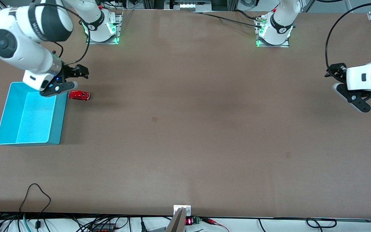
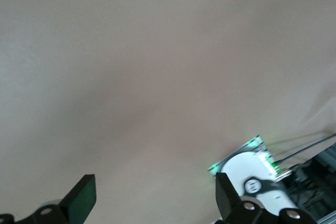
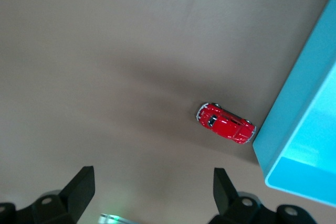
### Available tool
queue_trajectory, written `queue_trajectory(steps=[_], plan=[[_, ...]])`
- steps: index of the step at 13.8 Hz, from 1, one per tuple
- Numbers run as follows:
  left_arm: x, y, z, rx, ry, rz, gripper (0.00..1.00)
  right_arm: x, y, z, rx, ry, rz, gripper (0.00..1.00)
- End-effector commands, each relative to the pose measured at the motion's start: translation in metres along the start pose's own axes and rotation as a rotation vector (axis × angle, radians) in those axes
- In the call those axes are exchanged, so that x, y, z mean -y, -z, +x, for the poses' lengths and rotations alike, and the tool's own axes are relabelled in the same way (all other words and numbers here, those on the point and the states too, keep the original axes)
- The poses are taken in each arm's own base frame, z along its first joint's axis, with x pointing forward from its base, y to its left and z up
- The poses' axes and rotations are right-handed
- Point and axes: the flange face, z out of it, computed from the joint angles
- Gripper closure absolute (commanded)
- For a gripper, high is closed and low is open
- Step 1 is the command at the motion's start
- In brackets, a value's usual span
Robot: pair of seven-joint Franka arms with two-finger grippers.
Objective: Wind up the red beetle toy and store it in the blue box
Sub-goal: 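Move the right gripper above the red car beside the cyan box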
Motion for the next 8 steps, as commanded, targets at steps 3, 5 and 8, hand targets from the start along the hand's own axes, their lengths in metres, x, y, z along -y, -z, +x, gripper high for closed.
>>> queue_trajectory(steps=[3, 5, 8], plan=[[-0.047, 0.021, 0.015, 0.002, 0.198, 0.029, 0.00, -0.036, -0.041, -0.041, -0.041, 0.362, -0.017, 0.00], [-0.058, 0.034, 0.018, -0.022, 0.234, 0.048, 0.00, -0.052, -0.074, -0.054, -0.072, 0.508, -0.036, 0.00], [-0.071, 0.039, 0.021, -0.039, 0.248, 0.076, 0.00, -0.063, -0.129, -0.066, -0.125, 0.677, -0.088, 0.00]])
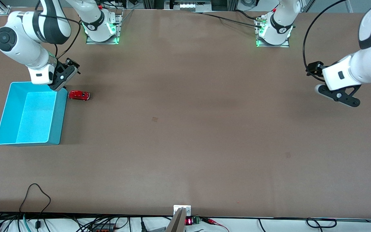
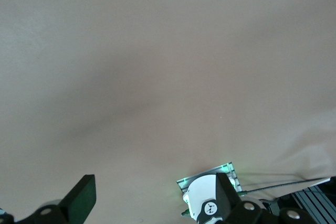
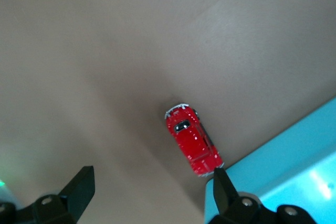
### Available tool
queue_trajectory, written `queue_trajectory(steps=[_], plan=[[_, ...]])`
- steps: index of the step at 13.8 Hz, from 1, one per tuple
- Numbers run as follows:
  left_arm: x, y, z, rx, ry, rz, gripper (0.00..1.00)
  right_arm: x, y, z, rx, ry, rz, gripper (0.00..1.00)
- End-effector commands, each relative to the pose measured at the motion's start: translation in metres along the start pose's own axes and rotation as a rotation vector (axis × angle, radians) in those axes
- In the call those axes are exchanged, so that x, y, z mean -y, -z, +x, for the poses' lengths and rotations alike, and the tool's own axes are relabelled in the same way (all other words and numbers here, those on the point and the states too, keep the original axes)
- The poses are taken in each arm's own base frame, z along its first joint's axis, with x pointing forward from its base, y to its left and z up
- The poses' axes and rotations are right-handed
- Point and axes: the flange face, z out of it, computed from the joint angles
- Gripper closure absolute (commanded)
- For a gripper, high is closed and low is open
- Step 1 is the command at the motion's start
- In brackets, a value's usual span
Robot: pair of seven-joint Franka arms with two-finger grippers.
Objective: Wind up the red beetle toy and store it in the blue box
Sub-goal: 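Move the right gripper above the red car beside the cyan box, then lower the right gripper and grasp the red car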
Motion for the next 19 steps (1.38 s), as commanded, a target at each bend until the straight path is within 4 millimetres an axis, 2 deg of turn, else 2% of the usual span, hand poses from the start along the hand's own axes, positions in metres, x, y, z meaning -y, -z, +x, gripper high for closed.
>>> queue_trajectory(steps=[1, 2, 3, 5, 7, 12, 19], plan=[[-0.002, 0.014, -0.006, -0.051, 0.044, 0.014, 0.00, 0.001, -0.043, -0.018, -0.027, 0.159, -0.044, 0.00], [0.009, 0.022, -0.013, -0.107, 0.091, 0.019, 0.00, -0.006, -0.052, -0.023, -0.035, 0.216, -0.056, 0.00], [0.015, 0.021, -0.014, -0.153, 0.146, -0.009, 0.00, -0.013, -0.060, -0.028, -0.043, 0.267, -0.072, 0.00], [0.019, 0.025, -0.023, -0.260, 0.276, -0.054, 0.00, -0.020, -0.070, -0.032, -0.052, 0.310, -0.091, 0.00], [0.022, 0.036, -0.029, -0.336, 0.287, -0.037, 0.00, -0.020, -0.076, -0.031, -0.055, 0.312, -0.093, 0.00], [0.018, 0.033, -0.040, -0.337, 0.279, -0.002, 0.00, -0.024, -0.095, -0.028, -0.069, 0.312, -0.114, 0.00], [0.019, 0.033, -0.037, -0.325, 0.269, 0.055, 0.00, -0.023, -0.115, -0.028, -0.069, 0.305, -0.086, 0.00]])
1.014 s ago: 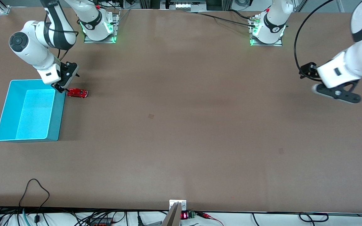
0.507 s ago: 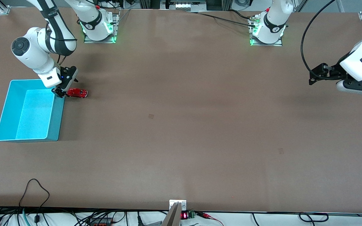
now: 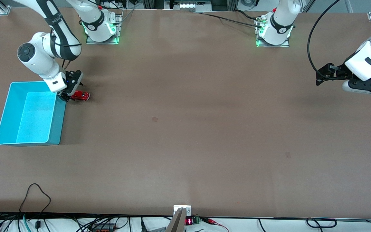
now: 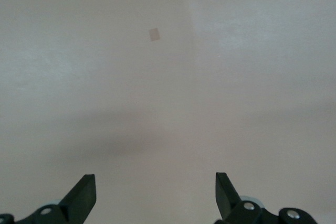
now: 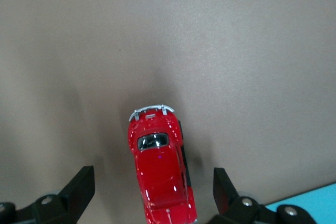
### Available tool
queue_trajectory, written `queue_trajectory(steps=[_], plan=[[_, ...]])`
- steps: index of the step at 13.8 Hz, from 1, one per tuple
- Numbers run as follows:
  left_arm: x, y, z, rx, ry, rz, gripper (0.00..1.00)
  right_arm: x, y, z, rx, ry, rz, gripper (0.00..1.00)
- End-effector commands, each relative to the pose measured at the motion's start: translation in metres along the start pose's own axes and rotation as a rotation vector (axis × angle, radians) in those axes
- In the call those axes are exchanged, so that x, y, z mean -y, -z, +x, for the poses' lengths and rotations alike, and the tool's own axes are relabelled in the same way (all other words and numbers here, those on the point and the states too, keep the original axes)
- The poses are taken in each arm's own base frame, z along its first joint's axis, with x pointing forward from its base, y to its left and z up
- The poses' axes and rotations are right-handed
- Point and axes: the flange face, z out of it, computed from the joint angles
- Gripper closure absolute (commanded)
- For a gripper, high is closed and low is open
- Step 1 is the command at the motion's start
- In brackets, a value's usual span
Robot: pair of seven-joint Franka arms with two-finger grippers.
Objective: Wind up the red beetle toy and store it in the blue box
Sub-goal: 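Lower the right gripper and grasp the red car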
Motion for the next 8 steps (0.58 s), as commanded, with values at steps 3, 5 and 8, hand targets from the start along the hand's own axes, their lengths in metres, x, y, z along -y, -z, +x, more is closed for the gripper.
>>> queue_trajectory(steps=[3, 5, 8], plan=[[-0.0029, 0.0042, -0.0055, -0.014, -0.001, 0.029, 0.00, -0.0039, -0.0169, 0.0015, -0.011, 0.014, -0.013, 0.07], [-0.0013, 0.0039, -0.0053, -0.012, 0.002, 0.028, 0.00, -0.0036, -0.0169, 0.0035, -0.012, 0.018, -0.013, 0.28], [-0.0005, 0.0034, -0.0059, -0.008, 0.004, 0.027, 0.00, -0.0064, -0.0147, 0.0033, -0.012, 0.003, -0.019, 0.77]])
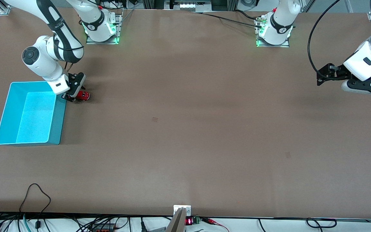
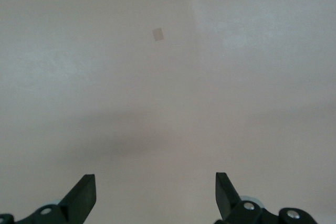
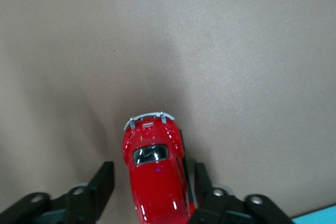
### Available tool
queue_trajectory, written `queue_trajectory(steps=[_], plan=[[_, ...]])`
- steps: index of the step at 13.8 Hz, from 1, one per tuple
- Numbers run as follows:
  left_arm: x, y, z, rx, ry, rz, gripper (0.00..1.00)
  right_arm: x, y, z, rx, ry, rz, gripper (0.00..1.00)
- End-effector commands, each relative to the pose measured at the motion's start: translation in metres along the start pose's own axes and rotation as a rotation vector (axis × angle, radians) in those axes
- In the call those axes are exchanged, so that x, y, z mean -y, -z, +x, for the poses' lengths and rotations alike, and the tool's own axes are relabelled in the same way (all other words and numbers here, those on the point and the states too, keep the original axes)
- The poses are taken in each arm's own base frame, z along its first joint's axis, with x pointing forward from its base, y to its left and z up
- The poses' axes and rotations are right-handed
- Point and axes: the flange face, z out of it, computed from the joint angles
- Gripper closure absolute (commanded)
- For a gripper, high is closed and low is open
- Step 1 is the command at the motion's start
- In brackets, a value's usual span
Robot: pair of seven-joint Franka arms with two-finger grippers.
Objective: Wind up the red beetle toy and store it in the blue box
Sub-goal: 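Lift the red car with the right gripper over the cyan box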
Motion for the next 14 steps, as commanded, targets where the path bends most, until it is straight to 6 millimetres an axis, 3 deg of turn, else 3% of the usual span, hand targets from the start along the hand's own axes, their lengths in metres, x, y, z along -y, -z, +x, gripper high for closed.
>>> queue_trajectory(steps=[1, 2, 4, 7, 9, 12, 14], plan=[[0.000, 0.003, -0.006, -0.008, 0.008, 0.017, 0.00, -0.007, 0.005, 0.003, -0.007, -0.007, -0.022, 0.91], [0.000, 0.003, -0.006, -0.007, 0.008, 0.017, 0.00, -0.008, 0.008, 0.003, -0.008, -0.034, -0.030, 0.99], [0.001, 0.003, -0.006, -0.007, 0.008, 0.016, 0.00, -0.019, 0.026, 0.011, -0.020, -0.166, -0.072, 1.00], [0.001, 0.003, -0.006, -0.005, 0.008, 0.016, 0.00, -0.035, 0.059, 0.050, -0.048, -0.403, -0.106, 1.00], [0.003, 0.003, -0.006, -0.007, 0.011, 0.016, 0.00, -0.058, 0.086, 0.061, -0.047, -0.587, -0.082, 1.00], [0.003, 0.002, -0.007, -0.004, 0.011, 0.014, 0.00, -0.097, 0.147, 0.073, -0.058, -0.781, -0.081, 1.00], [0.003, 0.002, -0.006, -0.005, 0.011, 0.014, 0.00, -0.110, 0.172, 0.066, -0.028, -0.906, -0.036, 1.00]])
